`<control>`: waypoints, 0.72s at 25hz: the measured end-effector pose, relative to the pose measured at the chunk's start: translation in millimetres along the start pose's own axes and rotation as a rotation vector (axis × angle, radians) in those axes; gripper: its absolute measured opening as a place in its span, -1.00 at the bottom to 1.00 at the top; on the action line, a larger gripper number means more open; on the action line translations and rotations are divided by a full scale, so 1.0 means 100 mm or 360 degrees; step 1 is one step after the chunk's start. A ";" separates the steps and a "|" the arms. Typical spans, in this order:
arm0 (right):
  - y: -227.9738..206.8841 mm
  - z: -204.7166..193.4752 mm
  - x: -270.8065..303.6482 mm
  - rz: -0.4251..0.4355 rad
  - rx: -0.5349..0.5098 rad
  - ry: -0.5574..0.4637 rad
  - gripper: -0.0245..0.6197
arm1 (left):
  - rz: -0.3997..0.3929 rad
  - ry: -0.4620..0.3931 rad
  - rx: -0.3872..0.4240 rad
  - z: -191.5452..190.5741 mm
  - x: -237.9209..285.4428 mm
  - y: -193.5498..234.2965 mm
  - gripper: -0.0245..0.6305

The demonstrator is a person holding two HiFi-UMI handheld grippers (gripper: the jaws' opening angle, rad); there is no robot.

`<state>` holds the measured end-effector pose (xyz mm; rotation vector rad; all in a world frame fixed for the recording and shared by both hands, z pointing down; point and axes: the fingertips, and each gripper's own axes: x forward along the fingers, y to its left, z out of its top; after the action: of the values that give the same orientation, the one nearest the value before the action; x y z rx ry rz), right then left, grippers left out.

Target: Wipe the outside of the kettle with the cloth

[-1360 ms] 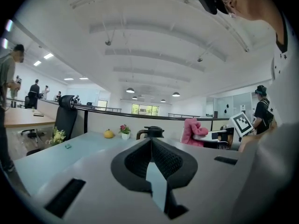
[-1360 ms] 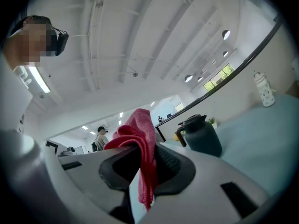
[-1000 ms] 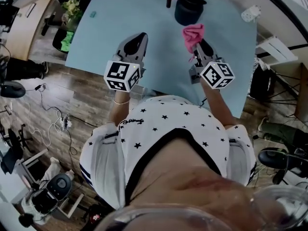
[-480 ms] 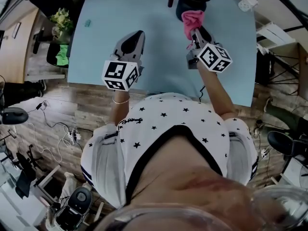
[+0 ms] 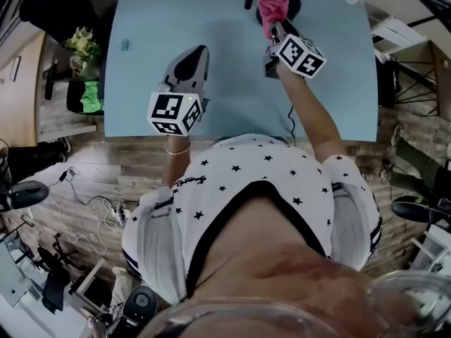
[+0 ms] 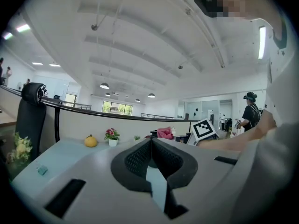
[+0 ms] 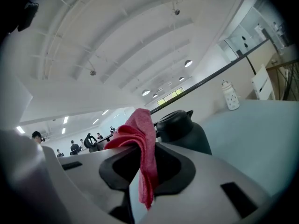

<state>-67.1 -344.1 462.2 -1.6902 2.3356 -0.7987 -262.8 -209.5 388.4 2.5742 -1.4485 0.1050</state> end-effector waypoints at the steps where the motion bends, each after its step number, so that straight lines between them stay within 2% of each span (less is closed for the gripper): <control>1: -0.03 -0.01 0.03 -0.0024 0.0025 0.0002 -0.71 | 0.0003 -0.0001 0.0000 0.00 -0.01 0.01 -0.84; 8: -0.26 -0.10 0.24 -0.0191 0.0140 0.0027 -0.71 | 0.0012 0.0002 -0.0027 -0.03 -0.05 0.17 -0.84; 18: -0.40 -0.26 0.38 -0.0280 0.0226 0.0046 -0.71 | 0.0007 0.0023 -0.0017 -0.04 0.06 0.36 -0.84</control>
<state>-57.4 -379.2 511.3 -1.8514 2.1132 -1.0002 -290.5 -232.0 397.6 2.5566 -1.4461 0.1163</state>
